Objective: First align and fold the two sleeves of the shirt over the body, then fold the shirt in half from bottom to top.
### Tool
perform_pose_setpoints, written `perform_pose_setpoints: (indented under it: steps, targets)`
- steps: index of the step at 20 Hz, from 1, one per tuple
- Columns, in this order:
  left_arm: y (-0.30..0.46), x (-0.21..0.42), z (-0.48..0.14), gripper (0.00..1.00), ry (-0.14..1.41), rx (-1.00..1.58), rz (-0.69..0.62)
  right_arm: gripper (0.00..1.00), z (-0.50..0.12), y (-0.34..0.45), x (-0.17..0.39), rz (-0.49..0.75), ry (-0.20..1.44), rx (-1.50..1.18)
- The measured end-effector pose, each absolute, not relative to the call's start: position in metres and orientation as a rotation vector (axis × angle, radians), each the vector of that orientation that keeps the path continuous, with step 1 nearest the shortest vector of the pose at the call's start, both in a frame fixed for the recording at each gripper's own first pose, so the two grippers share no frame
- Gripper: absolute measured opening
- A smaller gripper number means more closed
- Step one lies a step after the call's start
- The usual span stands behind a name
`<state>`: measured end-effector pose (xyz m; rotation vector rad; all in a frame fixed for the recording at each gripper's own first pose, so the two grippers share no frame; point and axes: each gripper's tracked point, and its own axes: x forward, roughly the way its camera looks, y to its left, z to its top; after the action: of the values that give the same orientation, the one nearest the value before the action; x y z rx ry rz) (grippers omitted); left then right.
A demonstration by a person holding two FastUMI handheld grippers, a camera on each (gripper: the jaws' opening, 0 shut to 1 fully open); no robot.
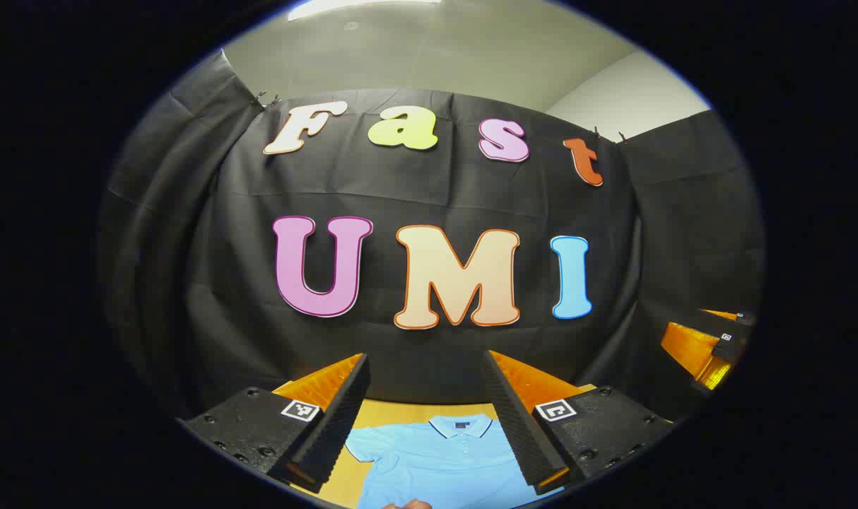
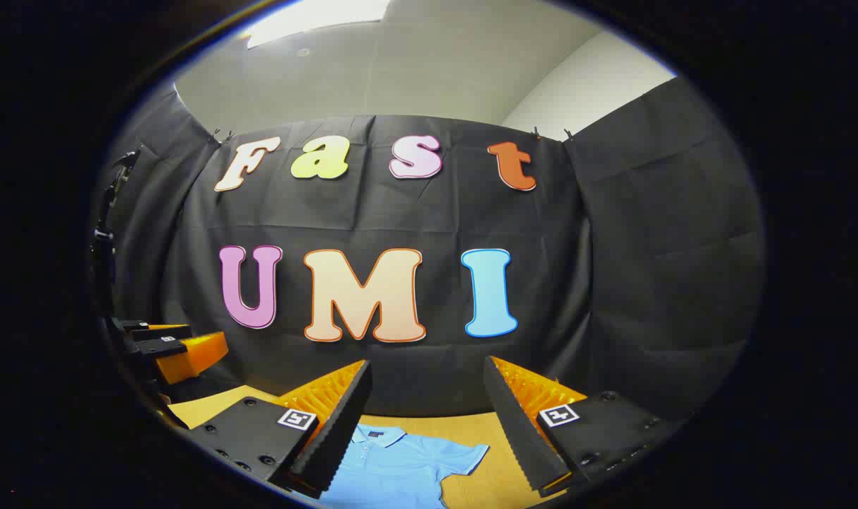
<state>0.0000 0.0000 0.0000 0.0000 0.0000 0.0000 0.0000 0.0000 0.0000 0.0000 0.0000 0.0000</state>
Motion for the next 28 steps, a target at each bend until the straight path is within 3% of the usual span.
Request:
perform_pose_setpoints:
  steps: [17, 22, 28]
  targets:
    - [-0.019, -0.007, -0.012, 0.95, -0.002, 0.011, 0.032, 0.99, -0.017, -0.023, 0.013, 0.018, 0.047, -0.021]
    - [-0.017, -0.006, -0.016, 0.94, -0.017, 0.016, 0.074, 0.98, -0.047, -0.042, 0.047, 0.018, 0.091, -0.037]
    - [-0.009, 0.014, -0.009, 0.95, -0.025, 0.006, 0.028, 0.98, -0.103, -0.058, 0.1, -0.026, 0.175, -0.071]
